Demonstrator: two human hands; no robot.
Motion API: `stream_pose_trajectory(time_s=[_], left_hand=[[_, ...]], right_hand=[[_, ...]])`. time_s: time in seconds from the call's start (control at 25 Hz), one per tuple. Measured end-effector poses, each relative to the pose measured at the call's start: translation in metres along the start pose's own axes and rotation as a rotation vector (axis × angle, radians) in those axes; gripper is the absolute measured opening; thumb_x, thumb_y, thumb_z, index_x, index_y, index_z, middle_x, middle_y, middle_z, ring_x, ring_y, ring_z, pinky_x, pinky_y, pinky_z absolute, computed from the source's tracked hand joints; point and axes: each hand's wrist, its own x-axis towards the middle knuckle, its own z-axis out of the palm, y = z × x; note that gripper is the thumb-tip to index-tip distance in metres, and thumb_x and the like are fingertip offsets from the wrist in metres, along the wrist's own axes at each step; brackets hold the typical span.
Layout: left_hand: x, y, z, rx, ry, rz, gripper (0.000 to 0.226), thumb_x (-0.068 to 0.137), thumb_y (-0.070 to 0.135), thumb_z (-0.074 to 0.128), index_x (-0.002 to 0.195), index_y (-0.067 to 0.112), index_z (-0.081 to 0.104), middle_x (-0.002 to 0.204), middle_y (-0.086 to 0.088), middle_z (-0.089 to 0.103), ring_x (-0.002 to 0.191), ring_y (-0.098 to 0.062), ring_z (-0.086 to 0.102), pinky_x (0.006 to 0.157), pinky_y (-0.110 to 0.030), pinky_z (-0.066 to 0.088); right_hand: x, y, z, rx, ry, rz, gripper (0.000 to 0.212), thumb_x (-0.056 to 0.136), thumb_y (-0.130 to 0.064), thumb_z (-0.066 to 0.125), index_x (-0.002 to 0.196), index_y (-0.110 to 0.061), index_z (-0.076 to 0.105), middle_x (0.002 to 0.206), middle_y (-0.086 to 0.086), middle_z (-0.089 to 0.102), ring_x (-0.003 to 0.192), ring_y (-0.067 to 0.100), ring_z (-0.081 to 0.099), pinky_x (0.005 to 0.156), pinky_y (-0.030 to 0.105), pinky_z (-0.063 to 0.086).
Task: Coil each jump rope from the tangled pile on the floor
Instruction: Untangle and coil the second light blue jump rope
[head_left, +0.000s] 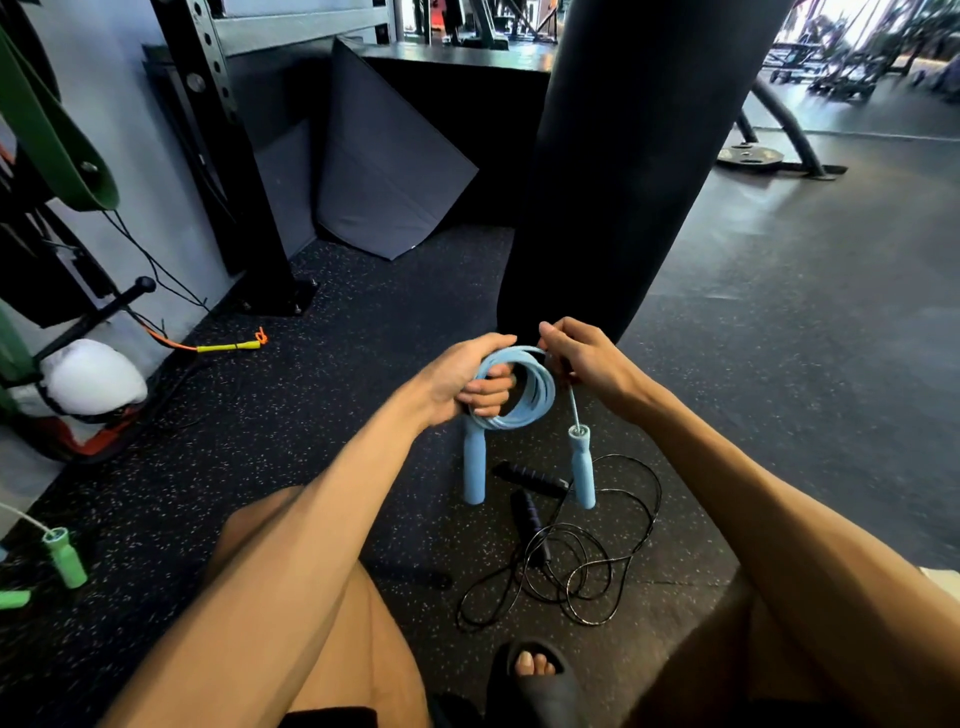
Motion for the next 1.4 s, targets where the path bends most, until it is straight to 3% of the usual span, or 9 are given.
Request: stream_pose_trajectory(time_s=[0.12,0.24,0.56,0.68,0.76,0.88,0.96,1.16,1.4], left_hand=[[-0.003,0.008,-0.005,-0.279,-0.048,0.099,0.048,0.101,0.034,0.033,0.056,0.017,0.034,0.034,0.006,0.022,0.028,-0.008,0.016,0.038,-0.024,0.018],[-0.005,0.014,-0.009,-0.494,-0.069,0.211,0.046,0.104,0.036,0.028,0.063,0.016,0.040,0.039,0.005,0.027,0.033,-0.009,0.021,0.042,-0.023,0.027],[-0.003,0.017,-0.006,-0.501,0.167,0.361,0.040,0.107,0.034,0.025,0.087,0.010,0.049,0.064,-0.001,0.043,0.058,-0.014,0.043,0.078,-0.030,0.041],[-0.001,0.014,-0.009,-0.260,0.293,0.445,0.035,0.106,0.029,0.033,0.091,0.006,0.054,0.067,-0.005,0.050,0.063,-0.017,0.051,0.081,-0.037,0.048],[0.003,0.009,-0.008,0.090,0.449,0.521,0.031,0.104,0.027,0.042,0.090,0.006,0.060,0.066,-0.006,0.056,0.063,-0.019,0.056,0.077,-0.041,0.050],[0.006,0.001,-0.002,0.649,0.599,0.631,0.025,0.101,0.022,0.052,0.084,0.008,0.064,0.063,-0.001,0.061,0.057,-0.006,0.058,0.060,-0.021,0.047],[0.006,-0.004,0.003,0.889,0.601,0.688,0.023,0.098,0.023,0.057,0.083,0.007,0.064,0.068,0.001,0.061,0.060,-0.005,0.056,0.057,-0.024,0.044],[0.003,-0.011,0.009,1.052,0.493,0.725,0.016,0.096,0.022,0.060,0.081,0.018,0.059,0.074,0.011,0.052,0.066,0.001,0.049,0.061,-0.015,0.034],[0.009,-0.022,0.003,1.369,0.582,0.709,0.024,0.094,0.031,0.059,0.093,0.010,0.071,0.099,-0.002,0.059,0.092,-0.014,0.047,0.080,-0.031,0.039]], right_hand=[[0.003,0.008,-0.004,0.041,0.018,0.028,0.025,0.103,-0.029,0.048,0.085,-0.013,0.053,0.070,0.005,0.054,0.063,0.017,0.050,0.063,0.034,0.043],[0.000,0.009,0.000,0.064,-0.020,0.049,0.021,0.104,-0.026,0.046,0.093,-0.009,0.051,0.073,0.010,0.060,0.068,0.025,0.056,0.065,0.035,0.046],[-0.009,0.013,0.025,0.171,-0.240,0.177,0.019,0.104,-0.016,0.043,0.107,0.000,0.053,0.083,0.019,0.065,0.086,0.037,0.067,0.083,0.049,0.054],[-0.012,0.009,0.033,0.376,-0.297,0.279,0.045,0.106,-0.033,0.038,0.124,0.006,0.050,0.089,0.021,0.063,0.085,0.037,0.065,0.079,0.053,0.059],[-0.011,0.005,0.033,0.468,-0.296,0.307,0.062,0.102,-0.052,0.032,0.126,0.003,0.049,0.095,0.026,0.064,0.082,0.037,0.065,0.077,0.050,0.058],[-0.006,0.001,0.034,0.541,-0.257,0.277,0.071,0.095,-0.067,0.029,0.114,-0.003,0.054,0.100,0.032,0.061,0.087,0.042,0.063,0.080,0.051,0.054],[-0.002,0.002,0.034,0.499,-0.215,0.226,0.076,0.093,-0.069,0.028,0.109,-0.002,0.061,0.098,0.027,0.060,0.089,0.042,0.059,0.083,0.052,0.050],[0.005,0.005,0.029,0.327,-0.144,0.117,0.068,0.100,-0.061,0.029,0.122,-0.006,0.062,0.095,0.018,0.063,0.084,0.030,0.055,0.075,0.042,0.045],[0.005,0.013,0.031,0.217,-0.098,0.140,0.055,0.102,-0.054,0.032,0.126,-0.008,0.052,0.091,0.016,0.053,0.074,0.028,0.051,0.066,0.039,0.044]])
